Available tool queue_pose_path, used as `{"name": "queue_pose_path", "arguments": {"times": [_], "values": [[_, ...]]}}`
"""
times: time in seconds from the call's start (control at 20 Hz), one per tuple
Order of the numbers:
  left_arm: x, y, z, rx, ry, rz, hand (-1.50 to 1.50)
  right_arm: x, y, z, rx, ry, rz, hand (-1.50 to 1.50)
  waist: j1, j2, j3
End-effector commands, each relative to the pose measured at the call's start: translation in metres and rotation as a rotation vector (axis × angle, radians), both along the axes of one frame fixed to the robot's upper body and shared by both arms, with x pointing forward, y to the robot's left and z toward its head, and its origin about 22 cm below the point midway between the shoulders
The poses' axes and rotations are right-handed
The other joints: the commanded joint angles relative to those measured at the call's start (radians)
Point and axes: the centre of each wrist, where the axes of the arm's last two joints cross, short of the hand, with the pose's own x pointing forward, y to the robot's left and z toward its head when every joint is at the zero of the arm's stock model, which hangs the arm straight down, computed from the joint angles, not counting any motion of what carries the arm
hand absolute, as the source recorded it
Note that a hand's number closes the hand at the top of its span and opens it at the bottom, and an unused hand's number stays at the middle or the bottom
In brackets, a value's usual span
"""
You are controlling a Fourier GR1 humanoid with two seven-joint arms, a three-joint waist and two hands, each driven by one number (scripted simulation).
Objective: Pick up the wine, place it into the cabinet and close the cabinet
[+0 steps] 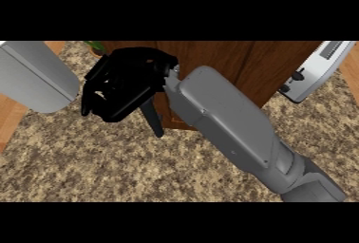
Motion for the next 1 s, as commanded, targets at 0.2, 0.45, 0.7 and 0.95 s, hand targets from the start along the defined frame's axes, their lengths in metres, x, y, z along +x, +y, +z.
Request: {"name": "queue_pose_path", "arguments": {"times": [0.2,0.45,0.7,0.95], "values": [[0.0,0.008,0.001,-0.027,-0.055,-0.024,-1.5,0.033,-0.019,-0.022,0.09,0.073,-0.051,1.5,-0.006,0.005,0.0],[-0.002,0.01,0.004,-0.013,-0.057,-0.034,-1.5,0.047,-0.032,-0.011,0.116,0.063,-0.145,1.5,0.008,0.003,0.001],[0.009,0.005,0.004,-0.016,-0.066,-0.019,-1.5,0.056,-0.05,0.004,0.136,-0.006,-0.271,1.5,-0.006,0.006,0.0],[0.013,0.005,0.007,0.01,-0.042,-0.02,-1.5,0.067,-0.088,0.008,0.175,-0.07,-0.364,1.5,-0.032,0.01,0.0]]}}
